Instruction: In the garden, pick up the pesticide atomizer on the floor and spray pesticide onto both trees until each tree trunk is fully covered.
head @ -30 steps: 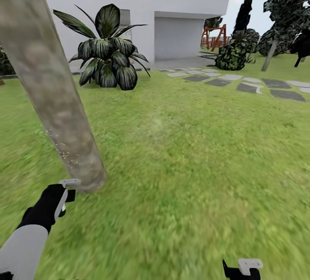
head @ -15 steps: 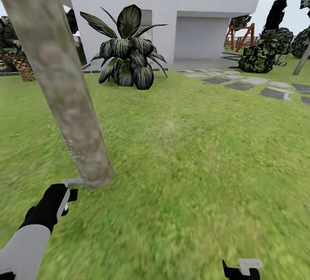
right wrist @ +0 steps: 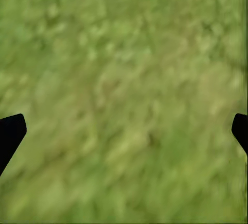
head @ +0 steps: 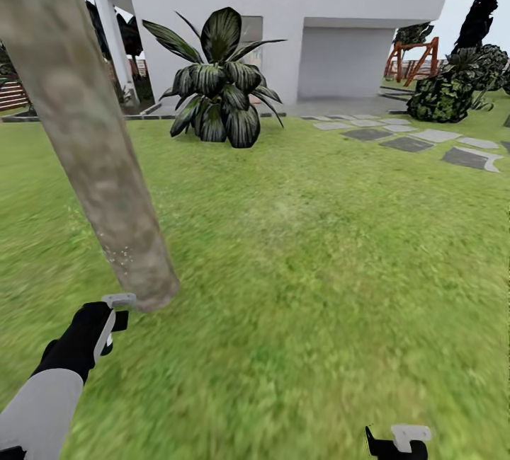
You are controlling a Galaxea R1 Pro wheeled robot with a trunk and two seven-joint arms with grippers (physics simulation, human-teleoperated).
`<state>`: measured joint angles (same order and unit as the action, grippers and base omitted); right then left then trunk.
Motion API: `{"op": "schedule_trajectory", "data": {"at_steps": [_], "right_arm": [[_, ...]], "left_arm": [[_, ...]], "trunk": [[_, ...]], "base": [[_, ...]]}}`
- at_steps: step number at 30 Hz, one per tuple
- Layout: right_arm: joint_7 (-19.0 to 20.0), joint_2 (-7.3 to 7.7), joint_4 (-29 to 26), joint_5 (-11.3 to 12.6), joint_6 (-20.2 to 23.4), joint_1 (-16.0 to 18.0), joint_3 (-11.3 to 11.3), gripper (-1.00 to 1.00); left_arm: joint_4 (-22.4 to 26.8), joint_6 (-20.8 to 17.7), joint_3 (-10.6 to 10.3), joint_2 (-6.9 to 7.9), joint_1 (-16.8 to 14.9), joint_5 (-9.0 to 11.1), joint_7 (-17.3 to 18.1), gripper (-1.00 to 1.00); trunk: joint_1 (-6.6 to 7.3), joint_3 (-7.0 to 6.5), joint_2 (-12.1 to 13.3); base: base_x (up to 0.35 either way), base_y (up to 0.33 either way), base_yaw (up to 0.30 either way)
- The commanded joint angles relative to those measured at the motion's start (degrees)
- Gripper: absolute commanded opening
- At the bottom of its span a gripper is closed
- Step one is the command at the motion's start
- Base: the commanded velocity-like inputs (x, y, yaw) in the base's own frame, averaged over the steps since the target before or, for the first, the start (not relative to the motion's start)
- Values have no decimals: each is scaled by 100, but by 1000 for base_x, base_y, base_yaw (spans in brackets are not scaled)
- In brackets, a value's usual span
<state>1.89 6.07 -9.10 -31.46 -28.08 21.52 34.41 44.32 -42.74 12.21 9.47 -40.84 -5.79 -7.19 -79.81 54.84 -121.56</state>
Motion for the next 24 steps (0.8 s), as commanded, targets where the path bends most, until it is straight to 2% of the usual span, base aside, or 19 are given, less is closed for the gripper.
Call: {"op": "schedule_trajectory", "data": {"at_steps": [1,6,24], "right_arm": [[21,0,7,-35,-22,3,49,100],[21,0,7,-35,-22,5,48,100],[20,0,11,-35,-22,3,48,100]], "left_arm": [[9,-32,9,-3,-3,-63,25,-100],[15,-32,9,-1,-3,-61,25,-100],[-1,-31,10,3,-3,-72,33,-100]], "trunk": [[0,5,-2],[0,5,-2],[0,5,-2]], "base": [[122,-287,0],[118,-287,56],[153,-285,270]]}}
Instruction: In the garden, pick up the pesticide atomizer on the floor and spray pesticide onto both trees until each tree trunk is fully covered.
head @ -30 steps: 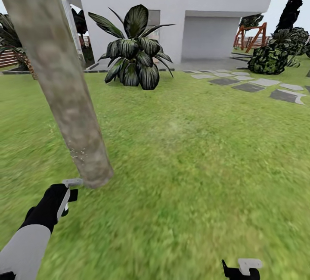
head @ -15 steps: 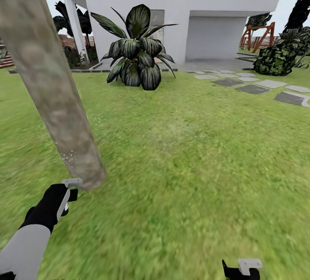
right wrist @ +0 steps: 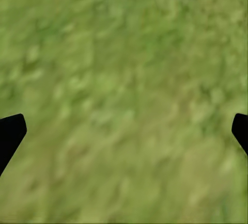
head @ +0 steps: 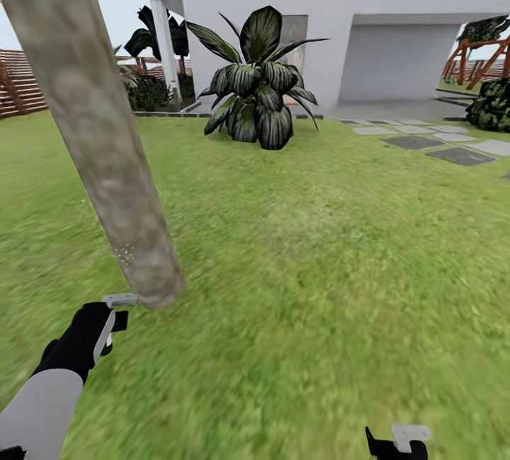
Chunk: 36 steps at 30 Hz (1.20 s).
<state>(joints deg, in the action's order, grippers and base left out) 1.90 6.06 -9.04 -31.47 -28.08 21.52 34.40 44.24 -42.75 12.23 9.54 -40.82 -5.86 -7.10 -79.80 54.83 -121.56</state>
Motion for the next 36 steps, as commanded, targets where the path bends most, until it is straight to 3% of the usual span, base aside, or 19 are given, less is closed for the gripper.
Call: {"op": "schedule_trajectory", "data": {"at_steps": [1,9,16,24,28,36], "right_arm": [[21,0,6,-35,-22,5,49,100],[19,0,6,-35,-22,4,49,100],[21,0,2,-35,-22,4,49,100],[9,26,-1,-26,-22,3,56,100],[12,27,-1,-26,-22,3,58,100],[13,27,-1,-26,-22,3,58,100]], "left_arm": [[1,-27,8,-5,-5,-64,24,-100],[-14,-13,8,-5,-5,-56,24,-100],[-21,-7,8,-5,-5,-54,24,-100],[50,-102,-10,-44,-105,15,164,-100],[50,-607,-173,-34,-690,-29,774,-100],[-29,-1027,-403,71,-1609,-55,891,-100]], "trunk": [[-1,5,-2],[-1,5,-2],[-1,5,-2],[-1,5,-2],[-1,5,-2],[-1,5,-2]], "base": [[227,-270,276],[218,-269,264],[206,-260,28],[27,-24,237],[0,0,277],[0,0,158]]}}
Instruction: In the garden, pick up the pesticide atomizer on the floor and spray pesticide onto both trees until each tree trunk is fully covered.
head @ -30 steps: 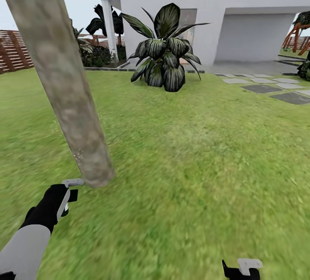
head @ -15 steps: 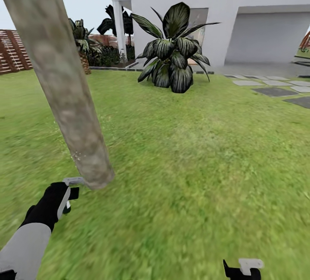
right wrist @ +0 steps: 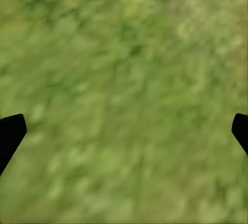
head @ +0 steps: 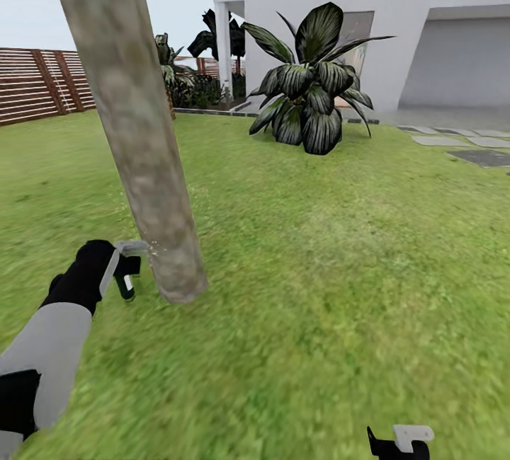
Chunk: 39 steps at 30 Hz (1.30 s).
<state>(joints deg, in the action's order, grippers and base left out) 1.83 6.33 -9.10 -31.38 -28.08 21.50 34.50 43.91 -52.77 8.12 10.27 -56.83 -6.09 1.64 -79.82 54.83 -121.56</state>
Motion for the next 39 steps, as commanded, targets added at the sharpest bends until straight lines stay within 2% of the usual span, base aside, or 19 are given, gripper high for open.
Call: {"op": "schedule_trajectory", "data": {"at_steps": [1,4,6,9,15,17,19,20,21,25,28,34,36,39], "right_arm": [[15,4,5,-35,-23,4,48,100],[17,8,5,-35,-23,3,48,100],[19,9,5,-35,-23,4,48,100],[19,9,5,-35,-23,5,48,100],[27,9,5,-35,-23,4,48,100],[28,9,4,-35,-23,4,48,100],[28,9,4,-34,-23,4,48,100],[28,9,0,-34,-23,3,48,100],[28,9,-2,-30,-23,3,48,100],[28,9,-2,-29,-23,3,48,100],[28,9,-2,-30,-23,4,48,100],[25,9,0,-31,-23,3,48,100],[27,9,4,-30,-23,7,48,100],[22,9,4,-34,-23,5,48,100]], "left_arm": [[4,-92,-42,17,-93,-28,19,-100],[31,-247,-125,36,-175,-32,21,-100],[66,-265,-364,36,-117,-33,21,-100],[73,-267,-535,37,9,-26,21,-100],[72,-247,-583,37,58,-1,47,-100],[68,-231,-584,47,60,-19,250,-100],[34,-213,-590,109,65,-32,459,-100],[2,-204,-639,259,98,-33,529,-100],[-2,-197,-646,310,150,-30,544,-100],[10,-158,-653,368,544,-25,580,-100],[21,-88,-654,465,643,-19,590,-100],[103,-134,-638,529,533,-31,830,-100],[131,-166,-644,563,183,-156,844,-100],[130,-170,-640,685,72,-335,846,-100]], "trunk": [[1,6,-2],[1,6,-2],[1,6,-2],[1,6,-2],[1,6,-2],[1,6,-2],[1,6,-2],[1,6,-2],[1,6,-2],[1,6,-2],[1,6,-2],[1,6,-2],[1,6,-2],[1,6,-2]], "base": [[0,0,6],[0,0,1],[0,0,0],[37,11,0],[288,132,0],[283,125,-38],[209,46,-182],[41,5,-247],[21,3,-139],[6,1,-37],[0,0,-2],[0,0,0],[0,0,0],[0,0,0]]}}
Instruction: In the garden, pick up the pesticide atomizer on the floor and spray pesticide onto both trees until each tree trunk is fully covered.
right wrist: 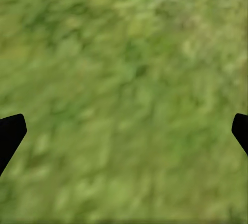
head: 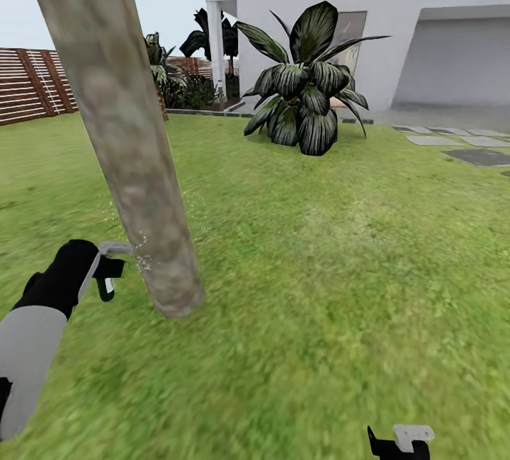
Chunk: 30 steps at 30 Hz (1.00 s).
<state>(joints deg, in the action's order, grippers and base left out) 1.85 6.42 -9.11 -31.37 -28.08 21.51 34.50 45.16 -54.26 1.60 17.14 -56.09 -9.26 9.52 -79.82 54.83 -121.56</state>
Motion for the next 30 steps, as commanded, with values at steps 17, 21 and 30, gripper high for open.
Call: {"op": "schedule_trajectory", "data": {"at_steps": [17,21,30], "right_arm": [[20,0,6,-36,-23,3,48,100],[19,-1,5,-36,-23,4,48,100],[25,-8,6,-36,-23,7,48,100]], "left_arm": [[37,12,7,334,63,-58,68,-100],[37,12,3,334,63,-58,68,-100],[37,5,3,330,63,-58,68,-100]], "trunk": [[1,5,-2],[1,5,-2],[1,5,-2]], "base": [[-4,-139,0],[-110,-276,0],[-91,-276,0]]}}
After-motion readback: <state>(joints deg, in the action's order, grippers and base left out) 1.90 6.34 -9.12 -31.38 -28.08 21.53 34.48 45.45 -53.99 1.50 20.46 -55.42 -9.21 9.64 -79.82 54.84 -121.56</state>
